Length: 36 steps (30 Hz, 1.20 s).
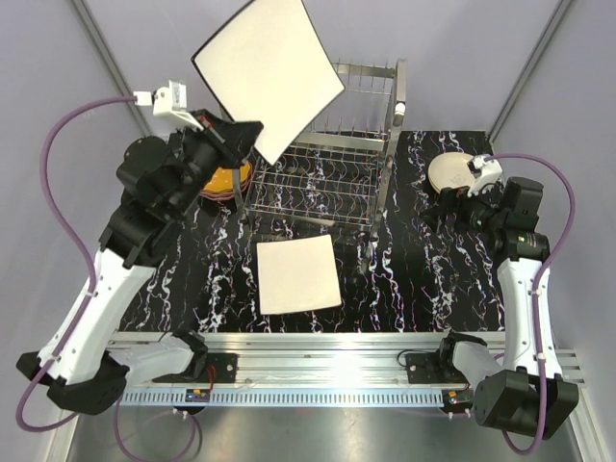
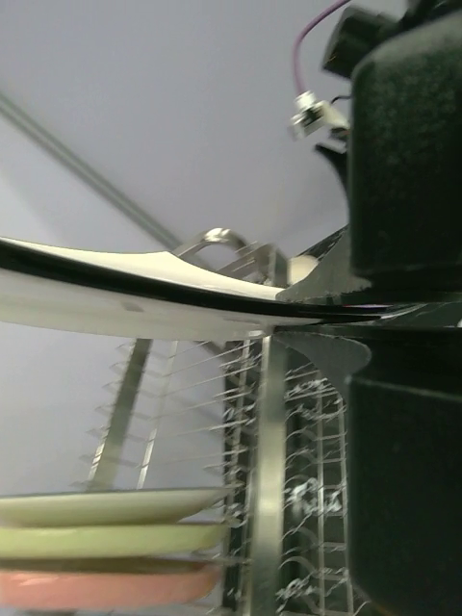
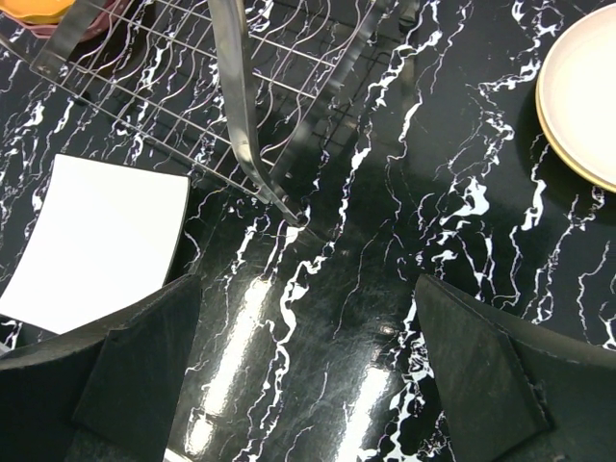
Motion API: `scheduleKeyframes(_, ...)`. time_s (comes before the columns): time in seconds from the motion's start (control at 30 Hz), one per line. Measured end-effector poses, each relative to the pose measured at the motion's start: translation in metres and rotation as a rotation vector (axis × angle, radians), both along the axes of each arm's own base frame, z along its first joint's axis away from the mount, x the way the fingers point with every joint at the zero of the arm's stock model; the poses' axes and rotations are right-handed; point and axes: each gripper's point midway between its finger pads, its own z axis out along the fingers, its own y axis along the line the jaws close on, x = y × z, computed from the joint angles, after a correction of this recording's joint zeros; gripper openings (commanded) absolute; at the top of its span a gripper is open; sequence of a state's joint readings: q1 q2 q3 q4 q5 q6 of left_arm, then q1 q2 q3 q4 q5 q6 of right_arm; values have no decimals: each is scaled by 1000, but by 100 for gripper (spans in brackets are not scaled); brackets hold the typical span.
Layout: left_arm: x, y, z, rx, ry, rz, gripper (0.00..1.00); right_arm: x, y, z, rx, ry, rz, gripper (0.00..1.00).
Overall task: Unload the plates from the dish rack
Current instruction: Grab a plate with the left arm, then place the plate on the table
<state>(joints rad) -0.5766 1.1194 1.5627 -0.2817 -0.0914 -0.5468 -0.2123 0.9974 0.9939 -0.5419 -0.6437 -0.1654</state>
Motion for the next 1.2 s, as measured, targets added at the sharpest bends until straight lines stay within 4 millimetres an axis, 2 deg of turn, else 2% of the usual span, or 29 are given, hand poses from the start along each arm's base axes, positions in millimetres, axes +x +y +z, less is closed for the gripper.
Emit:
scheduleKeyframes(0.23, -55, -6, -37, -54, 112, -188, 0, 1, -4, -1, -21, -5, -16, 100)
scheduleKeyframes(0.5, -124, 3, -81, -142, 206, -355, 0, 3, -10, -4, -46, -7, -38, 100)
scheduleKeyframes(0.63, -150, 8, -110, -158, 255, -411, 0, 5, -11, -2, -53, -17, -43, 100)
scheduleKeyframes(0.87, -176, 4, -165, -158, 368, -510, 0, 6, -14, -4, -64, -18, -56, 100)
scheduleKeyframes(1.2, -184, 1, -257, -62, 577, -522, 0, 6, -14, -5, -67, -17, -54, 100)
